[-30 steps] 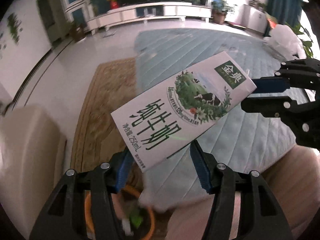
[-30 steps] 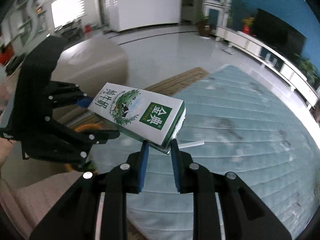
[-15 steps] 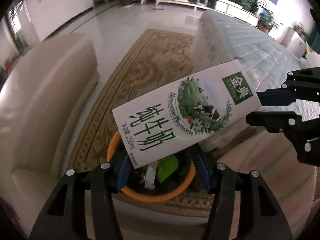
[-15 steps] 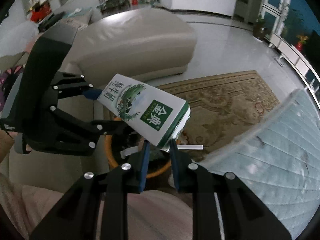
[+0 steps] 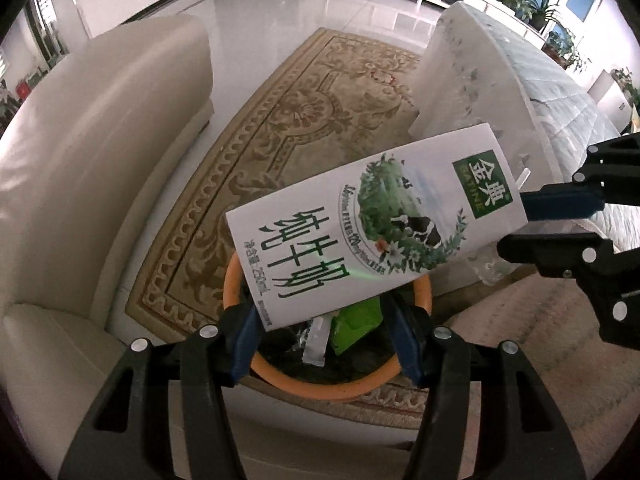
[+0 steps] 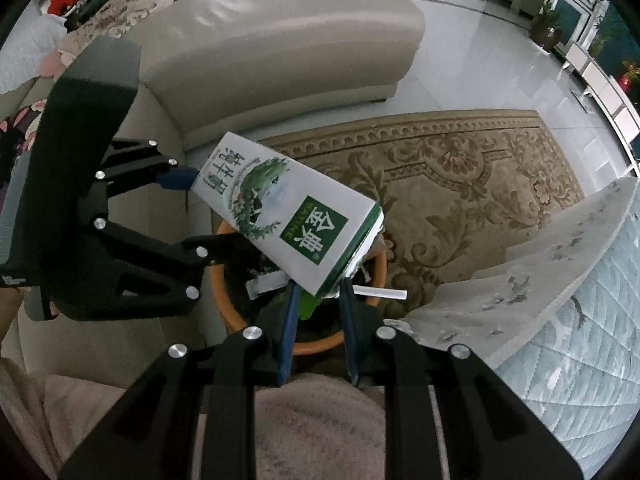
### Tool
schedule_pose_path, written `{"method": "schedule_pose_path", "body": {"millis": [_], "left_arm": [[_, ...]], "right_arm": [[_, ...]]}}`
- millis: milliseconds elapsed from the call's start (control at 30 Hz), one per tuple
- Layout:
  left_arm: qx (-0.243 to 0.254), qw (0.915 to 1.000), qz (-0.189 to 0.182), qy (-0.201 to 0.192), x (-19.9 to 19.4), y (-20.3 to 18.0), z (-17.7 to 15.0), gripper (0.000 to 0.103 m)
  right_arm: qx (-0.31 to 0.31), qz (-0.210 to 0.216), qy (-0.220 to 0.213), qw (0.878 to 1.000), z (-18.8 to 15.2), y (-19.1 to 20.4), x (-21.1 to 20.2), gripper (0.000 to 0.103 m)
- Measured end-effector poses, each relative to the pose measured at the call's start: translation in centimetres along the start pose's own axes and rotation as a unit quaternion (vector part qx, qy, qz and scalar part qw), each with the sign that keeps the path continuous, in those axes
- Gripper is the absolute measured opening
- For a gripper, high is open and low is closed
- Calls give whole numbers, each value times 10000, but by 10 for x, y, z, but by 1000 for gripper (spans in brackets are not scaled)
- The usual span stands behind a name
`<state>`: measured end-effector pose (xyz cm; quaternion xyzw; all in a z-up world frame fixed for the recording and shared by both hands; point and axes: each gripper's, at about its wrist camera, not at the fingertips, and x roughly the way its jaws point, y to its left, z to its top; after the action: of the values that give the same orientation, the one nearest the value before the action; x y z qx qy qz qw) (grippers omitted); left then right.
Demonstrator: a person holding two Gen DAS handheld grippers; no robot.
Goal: Collect trash
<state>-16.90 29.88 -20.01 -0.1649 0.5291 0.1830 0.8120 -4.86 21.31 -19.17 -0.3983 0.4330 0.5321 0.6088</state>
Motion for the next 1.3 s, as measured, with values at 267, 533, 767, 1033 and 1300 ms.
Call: {"method": "schedule_pose_path", "body": {"millis": [267, 533, 767, 1033, 1300], "left_arm": [[-136, 9995, 267, -28, 5, 12, -1, 88], [-340, 9986, 397, -65, 0, 22, 1, 93], [-141, 9981, 501, -322, -20, -3, 6, 97], [302, 9960, 519, -666, -55, -60, 13, 97], [401, 9960, 373, -705, -71, -95, 17, 97]], "right_arm": [[148, 35, 110, 9998, 11, -4, 8, 46], [464, 19, -156, 9988, 9, -13, -3, 59], [1029, -259, -835, 9908, -16, -31, -44, 80], [1236, -533, -1168, 9840, -64, -37, -83, 86], [1247, -805, -1392, 9791, -100, -34, -108, 86]]}}
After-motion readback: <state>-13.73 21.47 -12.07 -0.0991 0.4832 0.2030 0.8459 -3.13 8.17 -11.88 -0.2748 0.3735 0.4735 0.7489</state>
